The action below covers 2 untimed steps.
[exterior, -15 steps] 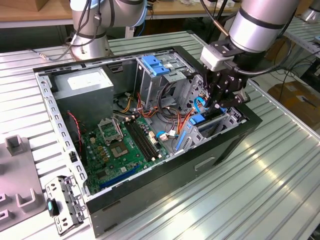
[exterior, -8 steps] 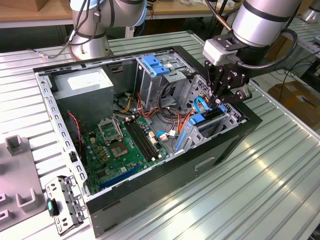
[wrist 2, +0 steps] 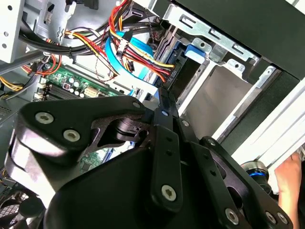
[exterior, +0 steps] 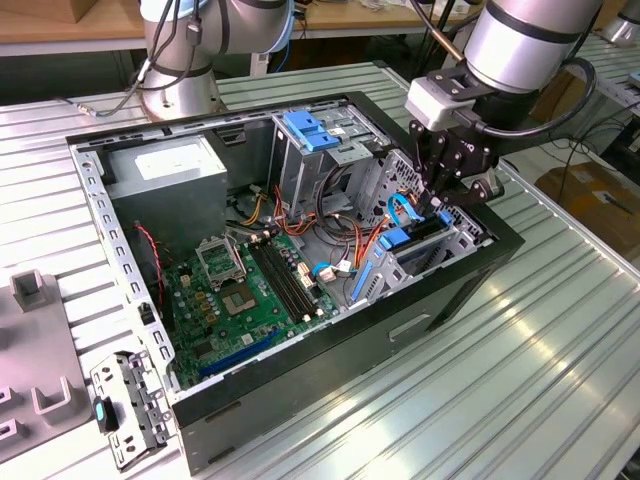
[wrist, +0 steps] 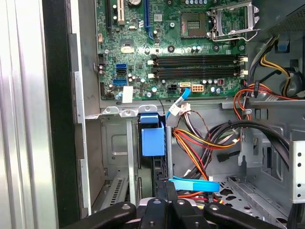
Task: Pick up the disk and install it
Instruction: 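Insert the second disk wire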
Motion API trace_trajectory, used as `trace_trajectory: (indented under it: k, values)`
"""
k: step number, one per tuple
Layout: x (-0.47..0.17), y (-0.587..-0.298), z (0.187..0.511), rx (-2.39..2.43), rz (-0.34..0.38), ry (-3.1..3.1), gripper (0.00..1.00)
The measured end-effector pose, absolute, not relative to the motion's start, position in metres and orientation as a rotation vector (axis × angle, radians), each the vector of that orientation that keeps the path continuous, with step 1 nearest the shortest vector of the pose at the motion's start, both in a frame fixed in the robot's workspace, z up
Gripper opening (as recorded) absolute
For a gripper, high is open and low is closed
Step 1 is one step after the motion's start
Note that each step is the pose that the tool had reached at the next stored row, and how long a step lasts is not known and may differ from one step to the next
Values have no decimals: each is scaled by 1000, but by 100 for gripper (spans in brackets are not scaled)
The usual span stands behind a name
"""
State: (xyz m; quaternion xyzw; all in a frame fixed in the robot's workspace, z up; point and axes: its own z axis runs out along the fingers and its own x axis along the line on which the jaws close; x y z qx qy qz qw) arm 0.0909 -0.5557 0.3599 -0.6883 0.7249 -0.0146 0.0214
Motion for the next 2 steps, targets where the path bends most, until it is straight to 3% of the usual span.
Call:
trace_trajectory:
  k: [2]
  values:
    - [91,-556,360,-2133,-45,2247,11]
